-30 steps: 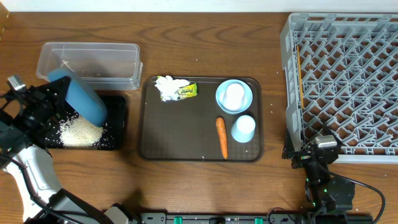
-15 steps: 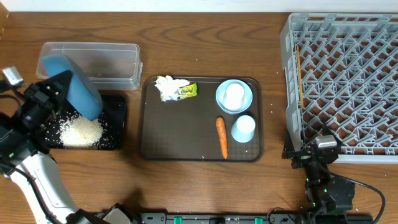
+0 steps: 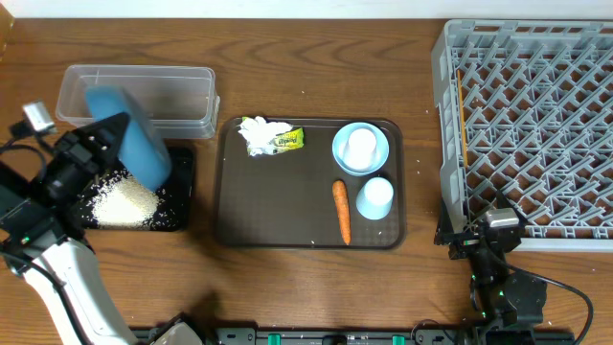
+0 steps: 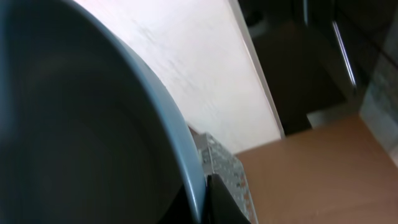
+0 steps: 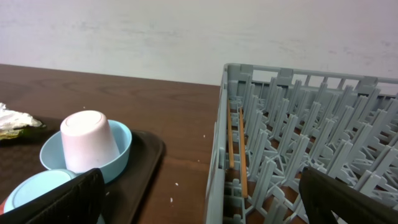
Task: Sort waste into correct bins and load items into the dishwasher rack
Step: 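Tilt the blue plate to pour rice onto the black tray, then carry the blue plate back and set it on the brown tray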
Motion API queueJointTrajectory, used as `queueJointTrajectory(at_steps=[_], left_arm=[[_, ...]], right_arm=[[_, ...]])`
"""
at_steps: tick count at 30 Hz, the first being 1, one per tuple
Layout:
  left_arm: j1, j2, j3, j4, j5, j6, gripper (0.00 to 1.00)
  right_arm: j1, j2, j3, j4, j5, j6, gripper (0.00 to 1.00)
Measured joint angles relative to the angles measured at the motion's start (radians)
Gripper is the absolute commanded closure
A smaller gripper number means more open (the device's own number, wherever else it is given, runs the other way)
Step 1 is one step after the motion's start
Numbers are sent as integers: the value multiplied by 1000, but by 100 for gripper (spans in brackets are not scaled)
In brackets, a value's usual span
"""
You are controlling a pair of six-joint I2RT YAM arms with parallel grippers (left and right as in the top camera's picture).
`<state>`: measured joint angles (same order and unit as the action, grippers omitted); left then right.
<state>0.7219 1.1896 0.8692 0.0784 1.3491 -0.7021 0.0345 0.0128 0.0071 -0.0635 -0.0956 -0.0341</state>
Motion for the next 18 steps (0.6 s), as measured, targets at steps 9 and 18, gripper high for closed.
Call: queueJointTrajectory(at_steps=[9, 18], left_arm=[[-144, -158, 0, -5, 7, 0, 94], [-336, -238, 2, -194, -81, 29, 94]], right_arm=[[0, 0, 0, 0, 0, 0, 1], [0, 0, 0, 1, 0, 0, 1]])
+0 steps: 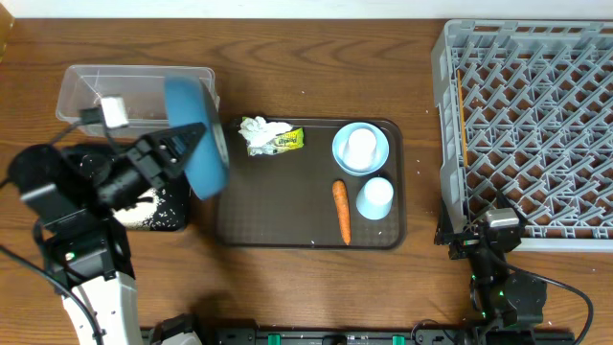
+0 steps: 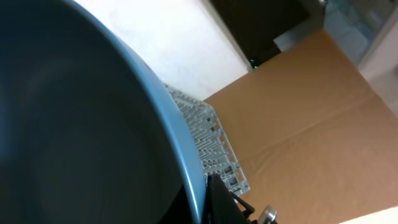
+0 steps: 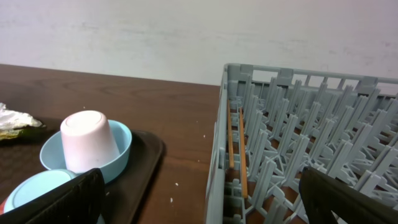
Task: Sort waste into correct bins and load items into the dishwasher rack
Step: 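Carry the blue plate back and set it on the brown tray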
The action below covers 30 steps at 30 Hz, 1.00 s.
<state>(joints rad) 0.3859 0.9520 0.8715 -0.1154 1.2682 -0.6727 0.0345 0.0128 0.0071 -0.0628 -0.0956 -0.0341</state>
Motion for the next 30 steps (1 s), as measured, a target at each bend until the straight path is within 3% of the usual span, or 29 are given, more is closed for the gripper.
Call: queueJointTrajectory(at_steps=[8, 15, 18, 24, 30], left_arm=[[-278, 4, 0, -246, -322, 148, 94], [-663, 10, 0, -344, -699, 216, 94], [-846, 45, 0, -401, -936, 230, 94], [-1048, 188, 0, -403, -1223, 235, 94], [-1150, 366, 0, -367, -1373, 236, 94]], right_arm=[[0, 0, 0, 0, 0, 0, 1], [0, 0, 0, 0, 2, 0, 1], [0, 0, 0, -1, 2, 0, 1], [0, 0, 0, 0, 3, 0, 1], [0, 0, 0, 0, 3, 0, 1]])
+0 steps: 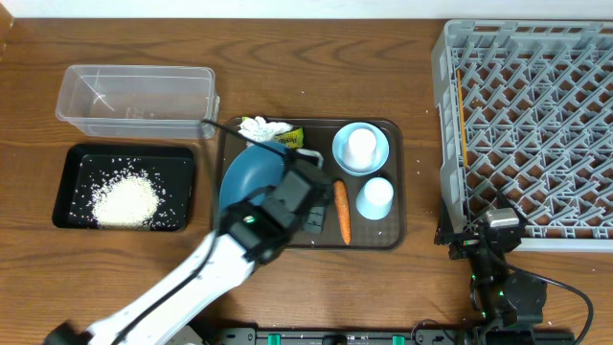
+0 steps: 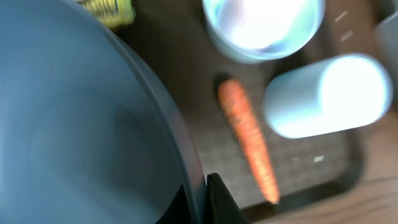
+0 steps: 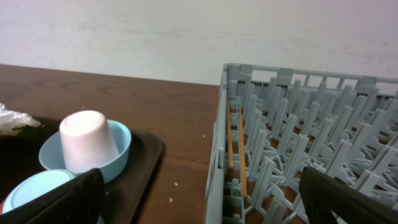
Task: Sort waste into correct bins and load items into the dishwasher rack
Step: 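Carry the blue plate back and set it on the brown tray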
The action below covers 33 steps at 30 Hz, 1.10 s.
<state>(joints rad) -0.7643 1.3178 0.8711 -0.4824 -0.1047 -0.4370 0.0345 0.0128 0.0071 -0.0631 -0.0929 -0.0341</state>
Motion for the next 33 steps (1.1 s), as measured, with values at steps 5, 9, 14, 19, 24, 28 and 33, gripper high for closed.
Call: queueJointTrajectory(at_steps=[5, 9, 14, 19, 24, 28, 33], left_arm=[[-24, 137, 0, 0, -38, 0, 94], [-31, 206, 0, 1, -60, -1, 90], [-33, 234, 0, 0, -64, -5, 60], [-32, 233, 0, -8, -58, -11, 56], [-32, 204, 0, -66, -53, -11, 54], [-32, 114, 0, -110, -52, -13, 48], [-32, -77, 1, -132, -51, -34, 10]], right_arm=[[0, 0, 0, 0, 0, 0, 1], [0, 0, 0, 0, 0, 0, 1], [0, 0, 0, 0, 0, 0, 1], [0, 0, 0, 0, 0, 0, 1], [0, 0, 0, 0, 0, 0, 1], [0, 0, 0, 0, 0, 0, 1], [0, 0, 0, 0, 0, 0, 1]])
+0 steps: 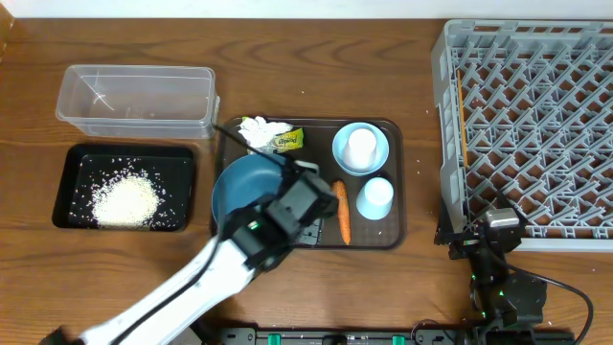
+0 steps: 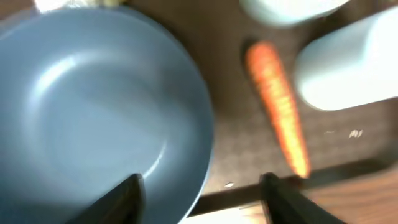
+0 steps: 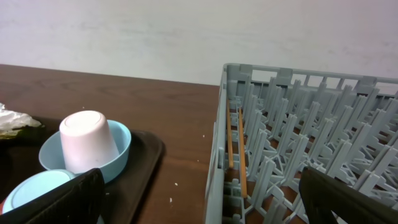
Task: Sort waste into correct bins and load items into the dishwasher rack
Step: 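Carry the blue plate back and set it on the brown tray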
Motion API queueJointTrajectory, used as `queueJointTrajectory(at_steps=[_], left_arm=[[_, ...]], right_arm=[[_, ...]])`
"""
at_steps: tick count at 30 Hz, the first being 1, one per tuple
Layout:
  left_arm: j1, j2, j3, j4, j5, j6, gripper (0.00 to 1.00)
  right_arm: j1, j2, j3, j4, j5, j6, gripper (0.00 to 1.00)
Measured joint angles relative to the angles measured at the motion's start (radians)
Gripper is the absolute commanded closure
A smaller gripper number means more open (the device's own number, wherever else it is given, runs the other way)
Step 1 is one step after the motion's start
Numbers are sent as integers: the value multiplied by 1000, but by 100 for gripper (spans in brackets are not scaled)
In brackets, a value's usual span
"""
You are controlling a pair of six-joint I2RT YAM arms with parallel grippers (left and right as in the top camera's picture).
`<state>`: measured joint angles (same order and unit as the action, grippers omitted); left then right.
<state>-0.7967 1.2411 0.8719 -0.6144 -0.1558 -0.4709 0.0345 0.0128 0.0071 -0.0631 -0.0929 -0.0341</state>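
A dark blue plate (image 1: 239,187) lies flat on the left half of the brown tray (image 1: 383,235). My left gripper (image 1: 305,213) hovers at the plate's right rim, open. In the left wrist view the left gripper (image 2: 200,186) has its fingers spread on either side of the plate (image 2: 93,106) edge, not gripping it. Next to it lie a carrot (image 1: 341,211) and a light blue cup (image 1: 374,196). A blue bowl (image 1: 360,147) holds an upturned white cup. My right gripper (image 1: 484,233) rests open at the near left corner of the grey dishwasher rack (image 1: 527,115).
A crumpled tissue (image 1: 261,132) and a yellow wrapper (image 1: 287,140) lie at the tray's far left. A clear bin (image 1: 134,101) and a black bin (image 1: 77,168) with rice stand to the left. Chopsticks (image 3: 239,149) lie in the rack.
The left gripper, then shut on the tilted plate's rim over the tray, has opened. The plate now lies flat on the tray. The right arm has not moved.
The left gripper held the plate tilted over the black bin with rice. Then it held it between the bins and the tray, then over the tray's left half. Now the plate rests on the tray, let go.
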Motion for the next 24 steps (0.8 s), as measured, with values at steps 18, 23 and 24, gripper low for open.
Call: queueJointTrajectory(at_steps=[18, 23, 24], left_arm=[[0, -119, 4, -156, 364, -26, 1], [0, -118, 4, -183, 446, -45, 0], [0, -118, 4, -195, 455, -60, 1]], right_arm=[[0, 0, 0, 0, 0, 0, 1], [0, 0, 0, 0, 0, 0, 1], [0, 0, 0, 0, 0, 0, 1]])
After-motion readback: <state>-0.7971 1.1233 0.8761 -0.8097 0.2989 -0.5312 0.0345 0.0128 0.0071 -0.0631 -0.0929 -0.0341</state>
